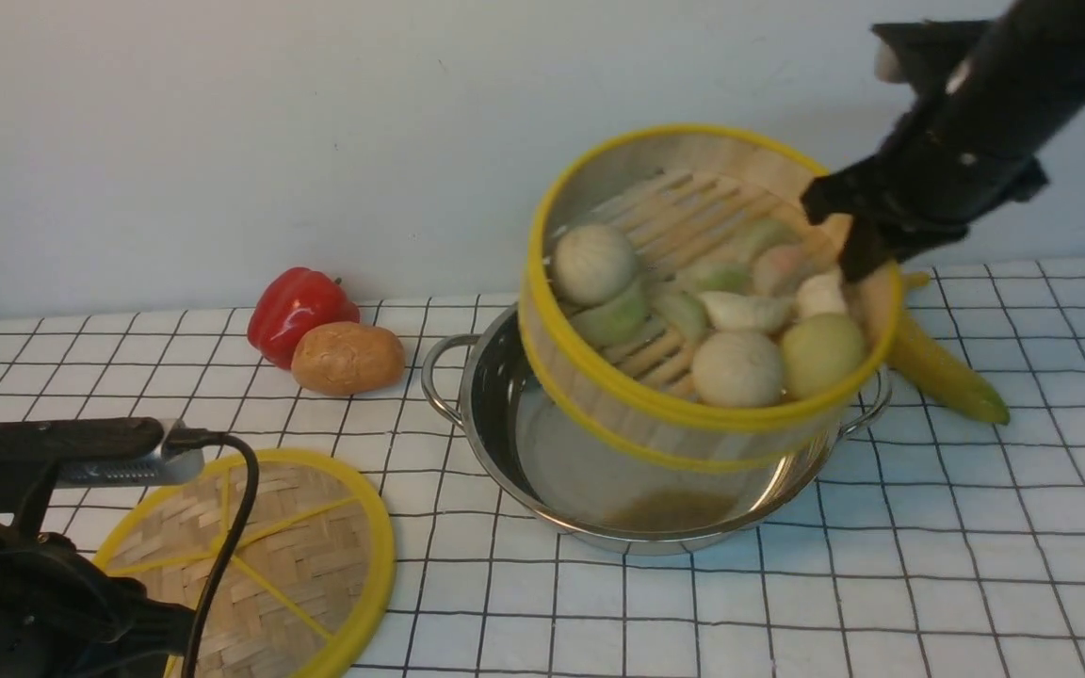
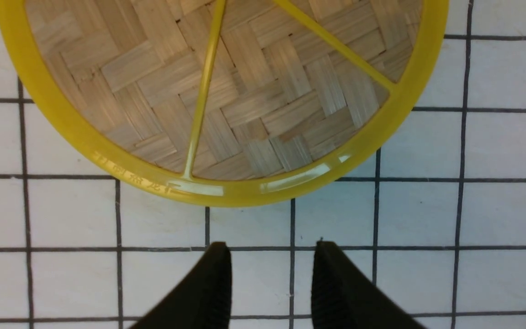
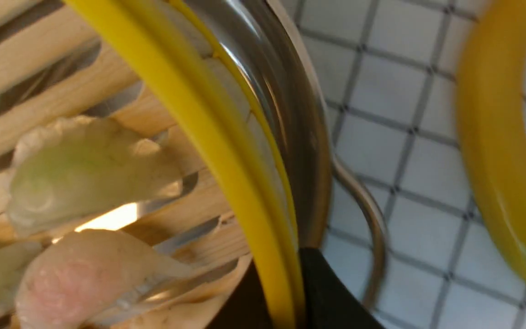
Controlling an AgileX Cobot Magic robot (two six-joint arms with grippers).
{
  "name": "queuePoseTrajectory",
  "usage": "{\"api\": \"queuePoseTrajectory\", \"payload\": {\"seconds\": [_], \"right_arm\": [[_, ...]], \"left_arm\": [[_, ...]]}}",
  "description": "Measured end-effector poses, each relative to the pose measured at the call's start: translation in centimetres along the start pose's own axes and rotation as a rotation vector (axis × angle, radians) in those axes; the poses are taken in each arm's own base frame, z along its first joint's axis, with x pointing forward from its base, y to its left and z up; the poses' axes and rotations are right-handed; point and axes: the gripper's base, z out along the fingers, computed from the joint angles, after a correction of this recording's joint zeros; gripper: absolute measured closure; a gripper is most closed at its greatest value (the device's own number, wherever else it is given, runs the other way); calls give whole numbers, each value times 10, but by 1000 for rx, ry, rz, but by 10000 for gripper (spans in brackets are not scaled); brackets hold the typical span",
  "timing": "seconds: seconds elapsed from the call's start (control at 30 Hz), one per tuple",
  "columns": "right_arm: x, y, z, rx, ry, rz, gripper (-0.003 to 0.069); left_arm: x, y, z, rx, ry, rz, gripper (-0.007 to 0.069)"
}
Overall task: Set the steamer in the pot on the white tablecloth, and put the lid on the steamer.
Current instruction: 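Place the bamboo steamer basket of food into the steel pot with the right gripper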
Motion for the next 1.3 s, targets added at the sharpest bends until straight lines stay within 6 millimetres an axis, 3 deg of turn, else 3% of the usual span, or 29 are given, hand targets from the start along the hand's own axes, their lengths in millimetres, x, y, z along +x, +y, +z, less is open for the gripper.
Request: {"api": "queuePoseTrajectory", "payload": {"seconds": [0.13,0.37,0.63,1.13,1.3], "right_arm": [[-16,3,31,-6,10,13,607],[-12,-5,79,12,106,26,607],[-5,-7,110,35,167,18,607],[-3,-3,119,50,180,-5,594],[-3,-1,119,35,181,7,519]], "left_arm": [[0,0,0,0,0,1,382],[0,0,0,0,-2,1,382],[0,0,0,0,-4,1,382],[-1,0,0,0,-7,4,382],[-1,0,0,0,-7,6,382]]}}
